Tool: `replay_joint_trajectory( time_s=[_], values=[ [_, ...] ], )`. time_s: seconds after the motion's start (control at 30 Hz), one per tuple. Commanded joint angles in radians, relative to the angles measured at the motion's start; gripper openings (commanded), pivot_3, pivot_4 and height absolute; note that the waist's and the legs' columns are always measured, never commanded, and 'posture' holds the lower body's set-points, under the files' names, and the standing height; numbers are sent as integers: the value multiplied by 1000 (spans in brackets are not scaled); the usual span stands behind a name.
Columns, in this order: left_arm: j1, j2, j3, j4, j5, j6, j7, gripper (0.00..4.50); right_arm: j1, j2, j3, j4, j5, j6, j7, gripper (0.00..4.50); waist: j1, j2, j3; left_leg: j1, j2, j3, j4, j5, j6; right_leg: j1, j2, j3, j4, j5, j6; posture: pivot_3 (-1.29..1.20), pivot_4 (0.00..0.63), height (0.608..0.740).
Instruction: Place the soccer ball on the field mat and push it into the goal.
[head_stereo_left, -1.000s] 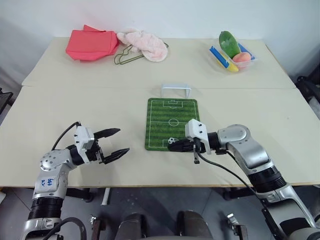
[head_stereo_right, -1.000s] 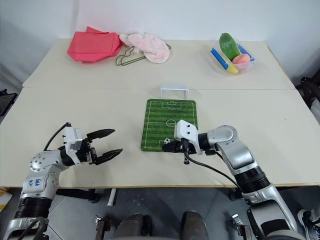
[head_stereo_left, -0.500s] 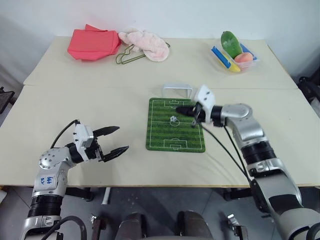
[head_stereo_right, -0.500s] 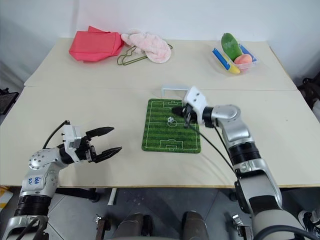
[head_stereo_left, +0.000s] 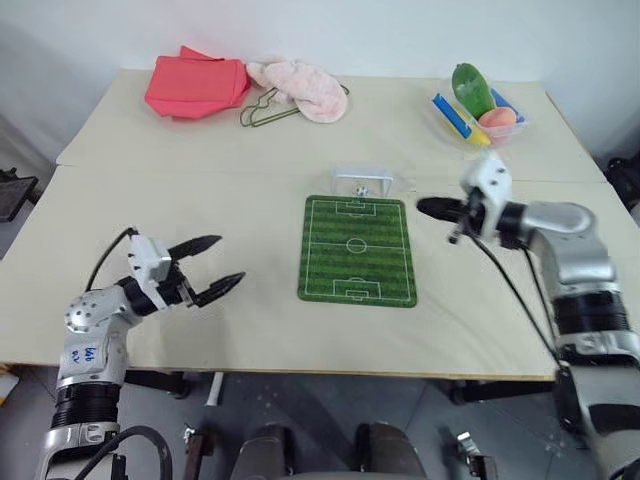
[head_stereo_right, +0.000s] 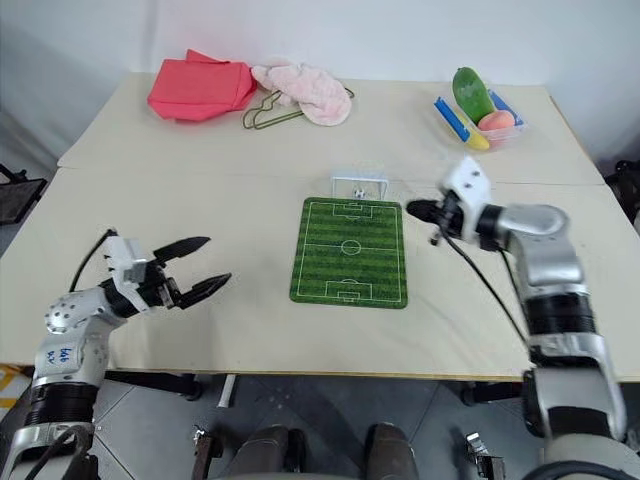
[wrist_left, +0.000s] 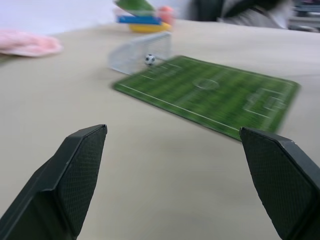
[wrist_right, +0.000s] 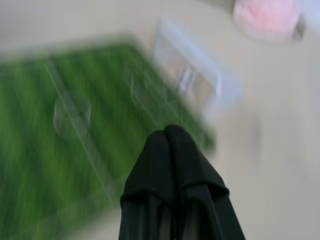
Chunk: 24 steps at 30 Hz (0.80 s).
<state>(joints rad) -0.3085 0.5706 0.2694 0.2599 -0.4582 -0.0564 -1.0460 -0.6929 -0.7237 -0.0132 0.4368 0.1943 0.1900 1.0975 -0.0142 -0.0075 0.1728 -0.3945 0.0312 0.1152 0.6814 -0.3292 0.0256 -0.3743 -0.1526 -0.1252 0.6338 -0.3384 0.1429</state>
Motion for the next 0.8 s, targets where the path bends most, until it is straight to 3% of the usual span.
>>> replay_joint_trajectory(
  time_s=[0.03,0.1,0.43,0.47,0.8],
  values=[
    [-11,8,26,-2,-32,15,3,4500,53,-70,-54,-50,115,104,153,384,-4,0,0,0,0,1,0,0,0,0,1,0,-1,0,0,0,150,740],
    [9,23,31,-2,-42,43,-8,4500,90,-99,-80,-20,127,74,182,885,-13,0,0,0,0,2,0,0,0,0,2,0,-2,0,0,0,150,740],
    [35,76,85,31,-97,132,-62,4500,143,-135,-170,197,150,-147,303,4290,-14,0,0,2,1,4,-1,0,0,0,1,2,-3,0,0,0,150,740],
    [34,78,89,36,-93,130,-62,4500,138,-135,-172,212,148,-157,304,4466,-13,0,0,2,1,4,0,0,0,0,1,2,-3,0,0,0,150,740],
    [30,103,143,55,-111,159,-59,4500,143,-137,-204,296,141,-244,271,4466,-14,0,0,2,2,4,0,0,0,1,1,2,-2,0,0,0,150,740]
  ],
)
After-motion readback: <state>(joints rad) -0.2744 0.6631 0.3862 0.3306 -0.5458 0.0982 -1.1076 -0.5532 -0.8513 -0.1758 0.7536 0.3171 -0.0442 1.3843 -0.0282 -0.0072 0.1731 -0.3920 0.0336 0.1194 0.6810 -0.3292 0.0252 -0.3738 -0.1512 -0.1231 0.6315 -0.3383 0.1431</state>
